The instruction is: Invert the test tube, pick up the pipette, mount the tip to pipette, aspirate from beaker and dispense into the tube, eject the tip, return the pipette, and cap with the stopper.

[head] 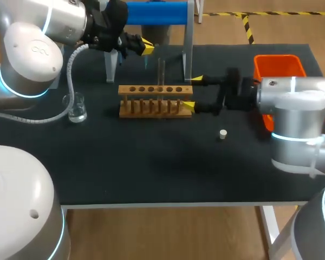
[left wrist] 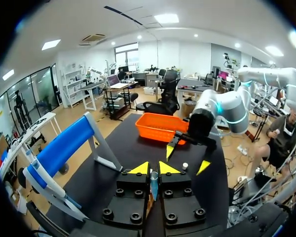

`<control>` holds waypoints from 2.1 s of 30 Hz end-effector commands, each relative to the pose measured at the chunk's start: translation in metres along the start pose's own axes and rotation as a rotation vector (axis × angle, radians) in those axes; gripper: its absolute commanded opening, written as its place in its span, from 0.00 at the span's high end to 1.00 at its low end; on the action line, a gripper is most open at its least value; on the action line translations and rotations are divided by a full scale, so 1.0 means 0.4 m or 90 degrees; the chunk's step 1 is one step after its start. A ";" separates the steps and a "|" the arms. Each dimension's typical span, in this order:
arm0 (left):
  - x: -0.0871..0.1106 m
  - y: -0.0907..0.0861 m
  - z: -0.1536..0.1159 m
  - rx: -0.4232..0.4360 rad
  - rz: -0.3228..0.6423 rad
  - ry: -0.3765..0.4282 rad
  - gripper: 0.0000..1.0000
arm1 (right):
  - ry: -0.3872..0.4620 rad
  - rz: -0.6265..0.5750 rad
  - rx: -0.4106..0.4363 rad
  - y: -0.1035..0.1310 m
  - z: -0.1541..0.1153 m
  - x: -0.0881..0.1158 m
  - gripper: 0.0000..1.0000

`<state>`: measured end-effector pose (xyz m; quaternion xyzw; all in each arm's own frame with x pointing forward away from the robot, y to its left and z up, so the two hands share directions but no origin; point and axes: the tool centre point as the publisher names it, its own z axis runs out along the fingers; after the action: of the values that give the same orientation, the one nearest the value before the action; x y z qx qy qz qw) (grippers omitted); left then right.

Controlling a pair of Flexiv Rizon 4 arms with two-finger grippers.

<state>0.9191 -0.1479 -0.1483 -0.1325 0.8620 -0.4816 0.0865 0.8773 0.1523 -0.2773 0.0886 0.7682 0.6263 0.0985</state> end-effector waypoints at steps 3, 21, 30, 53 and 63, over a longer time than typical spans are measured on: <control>-0.001 -0.001 0.000 -0.003 -0.001 0.000 1.00 | 0.065 0.020 -0.046 0.023 -0.072 0.013 0.00; 0.038 -0.024 0.004 0.020 0.014 0.000 1.00 | 0.149 0.019 -0.127 0.121 0.008 0.090 0.00; 0.089 -0.048 0.011 0.014 0.002 0.030 1.00 | 0.151 0.011 -0.133 0.134 0.029 0.116 0.00; 0.174 -0.053 0.032 0.019 -0.013 0.065 1.00 | 0.175 -0.009 -0.141 0.213 0.052 0.123 0.00; 0.174 -0.053 0.032 0.019 -0.013 0.065 1.00 | 0.209 0.003 -0.144 0.253 0.082 0.090 0.00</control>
<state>0.8600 -0.1910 -0.1381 -0.1148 0.8564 -0.5018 0.0402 0.8409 0.2103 -0.1860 -0.0148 0.6978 0.7161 -0.0098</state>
